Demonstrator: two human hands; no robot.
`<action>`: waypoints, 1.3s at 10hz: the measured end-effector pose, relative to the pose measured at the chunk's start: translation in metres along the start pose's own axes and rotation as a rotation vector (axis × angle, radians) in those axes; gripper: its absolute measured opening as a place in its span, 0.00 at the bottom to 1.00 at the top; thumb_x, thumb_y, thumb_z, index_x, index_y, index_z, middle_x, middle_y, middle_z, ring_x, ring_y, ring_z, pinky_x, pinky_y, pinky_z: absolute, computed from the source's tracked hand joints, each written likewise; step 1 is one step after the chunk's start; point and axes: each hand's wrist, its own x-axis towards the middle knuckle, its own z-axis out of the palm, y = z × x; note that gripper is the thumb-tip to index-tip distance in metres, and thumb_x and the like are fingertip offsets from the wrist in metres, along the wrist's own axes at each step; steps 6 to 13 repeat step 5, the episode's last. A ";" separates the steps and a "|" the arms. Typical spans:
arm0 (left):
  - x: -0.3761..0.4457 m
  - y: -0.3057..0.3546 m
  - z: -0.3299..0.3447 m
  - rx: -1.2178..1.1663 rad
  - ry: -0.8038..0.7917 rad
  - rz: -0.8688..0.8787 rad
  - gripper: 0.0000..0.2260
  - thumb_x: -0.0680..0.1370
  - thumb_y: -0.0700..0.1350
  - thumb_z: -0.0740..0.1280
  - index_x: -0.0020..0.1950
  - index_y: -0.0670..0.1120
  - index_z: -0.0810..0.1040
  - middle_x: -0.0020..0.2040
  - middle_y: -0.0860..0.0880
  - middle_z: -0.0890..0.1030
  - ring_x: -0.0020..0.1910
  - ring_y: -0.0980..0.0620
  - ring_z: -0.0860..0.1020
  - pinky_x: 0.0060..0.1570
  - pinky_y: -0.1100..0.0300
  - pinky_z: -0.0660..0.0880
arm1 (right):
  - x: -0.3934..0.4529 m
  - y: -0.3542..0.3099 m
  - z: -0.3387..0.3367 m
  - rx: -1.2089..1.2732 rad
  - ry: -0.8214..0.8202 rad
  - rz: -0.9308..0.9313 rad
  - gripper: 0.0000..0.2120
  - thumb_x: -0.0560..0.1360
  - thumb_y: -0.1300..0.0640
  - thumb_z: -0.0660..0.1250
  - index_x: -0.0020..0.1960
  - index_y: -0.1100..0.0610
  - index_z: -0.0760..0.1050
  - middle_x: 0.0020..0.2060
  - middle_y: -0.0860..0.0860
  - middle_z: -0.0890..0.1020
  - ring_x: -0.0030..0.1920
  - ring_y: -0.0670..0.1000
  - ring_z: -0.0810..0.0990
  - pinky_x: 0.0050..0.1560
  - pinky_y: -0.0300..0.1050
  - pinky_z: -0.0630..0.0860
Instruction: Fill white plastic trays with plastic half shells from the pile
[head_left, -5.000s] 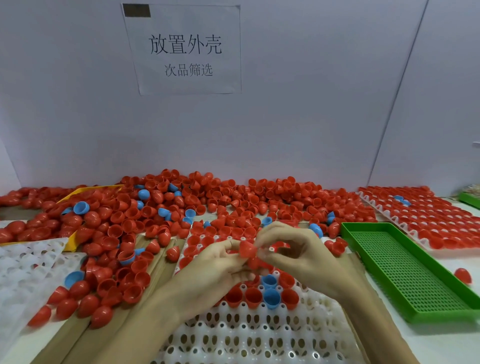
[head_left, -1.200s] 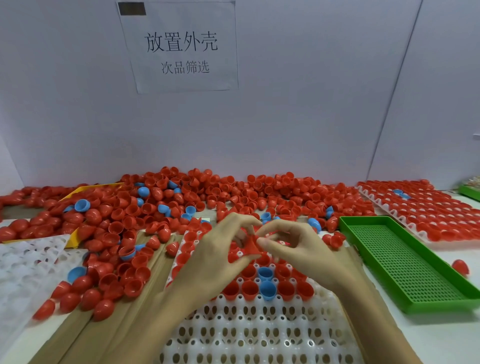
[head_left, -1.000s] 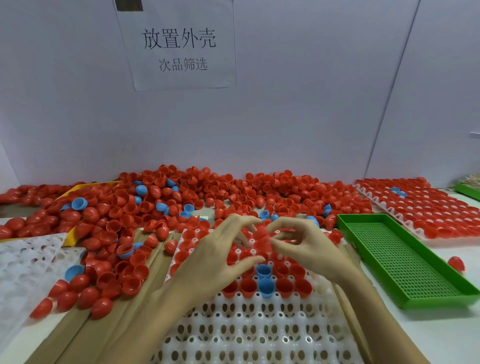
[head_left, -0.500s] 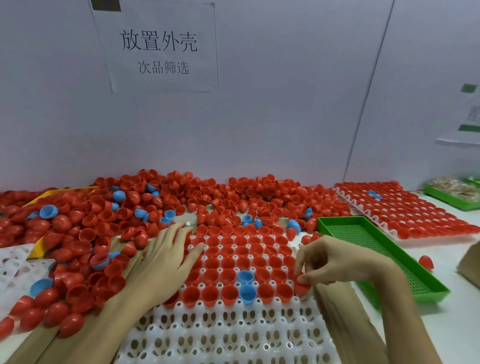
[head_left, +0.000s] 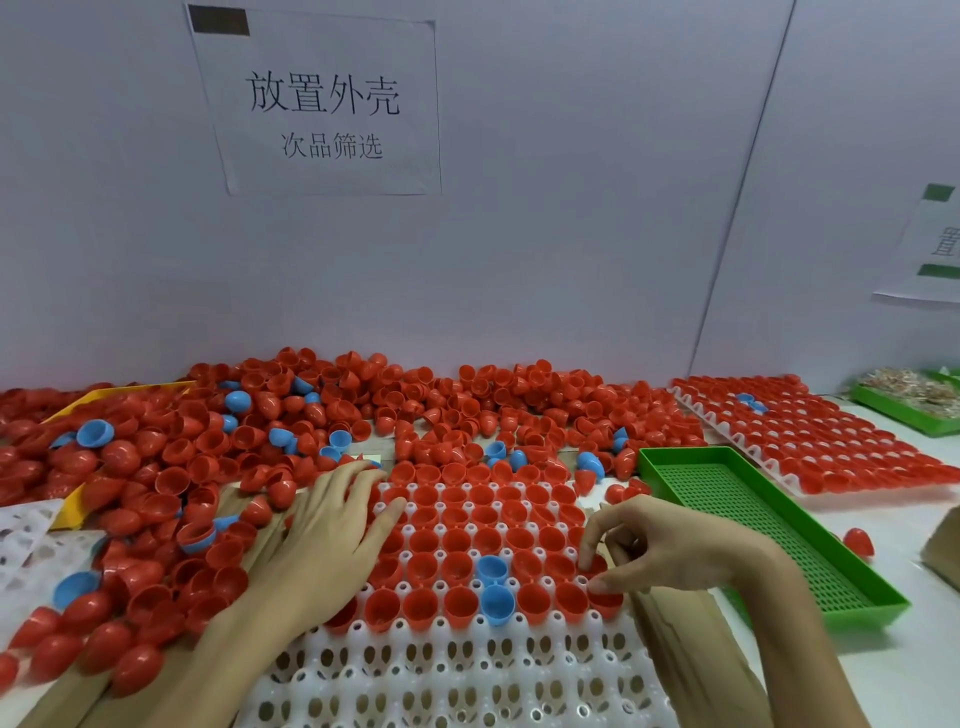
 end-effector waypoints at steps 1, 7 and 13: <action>0.002 -0.001 -0.001 -0.051 0.025 0.003 0.30 0.80 0.67 0.46 0.76 0.53 0.66 0.74 0.60 0.64 0.73 0.63 0.58 0.76 0.56 0.58 | 0.003 0.002 0.001 0.018 0.007 -0.008 0.08 0.76 0.47 0.77 0.53 0.45 0.82 0.30 0.44 0.74 0.31 0.45 0.69 0.34 0.33 0.67; 0.002 0.000 -0.018 -0.324 0.158 0.007 0.20 0.82 0.62 0.52 0.64 0.56 0.77 0.61 0.61 0.76 0.66 0.59 0.72 0.70 0.55 0.68 | 0.023 0.000 0.016 0.356 0.422 -0.181 0.19 0.78 0.39 0.70 0.44 0.55 0.83 0.29 0.49 0.73 0.28 0.45 0.67 0.30 0.34 0.65; 0.002 0.000 -0.018 -0.324 0.158 0.007 0.20 0.82 0.62 0.52 0.64 0.56 0.77 0.61 0.61 0.76 0.66 0.59 0.72 0.70 0.55 0.68 | 0.023 0.000 0.016 0.356 0.422 -0.181 0.19 0.78 0.39 0.70 0.44 0.55 0.83 0.29 0.49 0.73 0.28 0.45 0.67 0.30 0.34 0.65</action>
